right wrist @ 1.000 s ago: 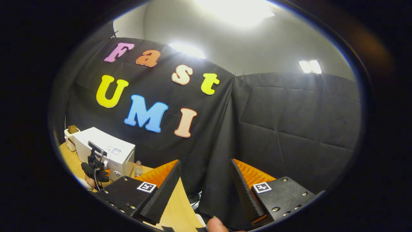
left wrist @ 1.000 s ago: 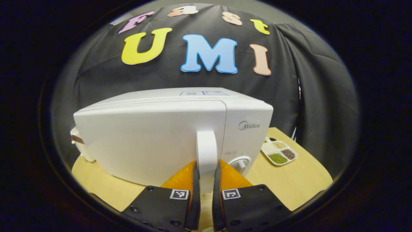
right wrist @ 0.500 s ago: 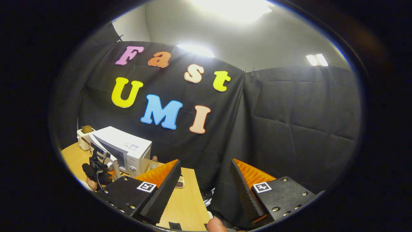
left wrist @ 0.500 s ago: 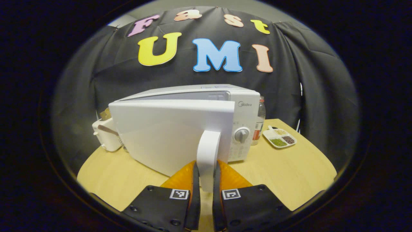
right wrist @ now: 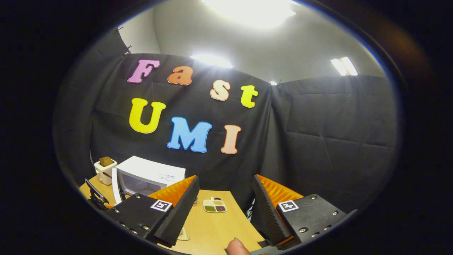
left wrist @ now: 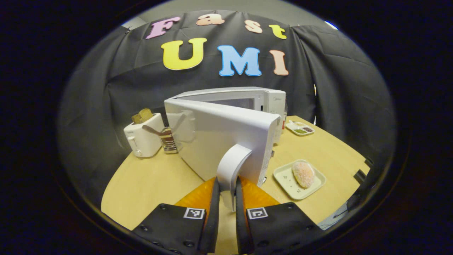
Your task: Open the microwave oven with the left hand, put the food in, and close the microwave oven.
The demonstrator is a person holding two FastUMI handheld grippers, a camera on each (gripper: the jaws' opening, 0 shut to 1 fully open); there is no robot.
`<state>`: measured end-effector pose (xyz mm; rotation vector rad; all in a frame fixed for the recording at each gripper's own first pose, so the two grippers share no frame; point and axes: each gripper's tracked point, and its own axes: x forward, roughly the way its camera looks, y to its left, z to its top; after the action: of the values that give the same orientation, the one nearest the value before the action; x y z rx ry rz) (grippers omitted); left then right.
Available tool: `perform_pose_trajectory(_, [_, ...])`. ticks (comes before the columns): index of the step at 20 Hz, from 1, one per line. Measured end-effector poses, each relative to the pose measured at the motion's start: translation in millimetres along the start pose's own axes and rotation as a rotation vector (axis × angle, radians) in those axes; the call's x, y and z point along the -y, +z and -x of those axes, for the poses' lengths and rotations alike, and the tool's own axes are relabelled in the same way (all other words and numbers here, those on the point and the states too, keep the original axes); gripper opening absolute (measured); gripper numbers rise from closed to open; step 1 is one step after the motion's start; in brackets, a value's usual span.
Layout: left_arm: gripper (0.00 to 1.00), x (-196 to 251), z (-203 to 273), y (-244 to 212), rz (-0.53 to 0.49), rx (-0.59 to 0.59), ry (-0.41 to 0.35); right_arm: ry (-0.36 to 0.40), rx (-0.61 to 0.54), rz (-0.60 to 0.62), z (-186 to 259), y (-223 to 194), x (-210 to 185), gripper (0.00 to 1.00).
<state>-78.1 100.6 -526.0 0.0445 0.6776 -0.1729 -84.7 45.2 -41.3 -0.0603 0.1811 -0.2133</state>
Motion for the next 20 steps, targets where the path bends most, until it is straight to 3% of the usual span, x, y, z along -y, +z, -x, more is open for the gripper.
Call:
perform_pose_trajectory(2, [0.28,-40.8,16.3,-13.1,0.006,-0.02,0.032,0.008,0.028,0.027,14.6,11.4,-18.5,0.94])
perform_pose_trajectory(5, [0.28,-101.1,34.9,-29.4,0.105,-0.024,0.075,-0.002,0.024,0.079,19.6,8.9,-31.3,0.93])
perform_pose_trajectory(11, [0.3,-137.1,41.0,-41.9,0.233,-0.092,-0.048,0.055,-0.015,0.031,15.4,6.3,-47.1,0.94])
perform_pose_trajectory(14, [0.29,-169.5,45.8,-46.6,0.226,-0.095,-0.032,0.094,-0.019,0.032,4.3,2.3,-49.2,0.94])
perform_pose_trajectory(17, [0.57,-191.4,55.6,-53.6,0.289,-0.126,0.002,0.144,-0.023,0.023,-9.8,-6.1,-47.7,0.93])
perform_pose_trajectory(18, [0.55,-196.3,60.1,-55.6,0.313,-0.146,0.023,0.17,-0.035,0.027,-15.7,-13.4,-49.3,0.93])
perform_pose_trajectory(20, [0.63,-206.5,74.3,-60.2,0.378,-0.182,0.093,0.214,-0.057,0.037,-27.6,-30.6,-49.7,0.93])
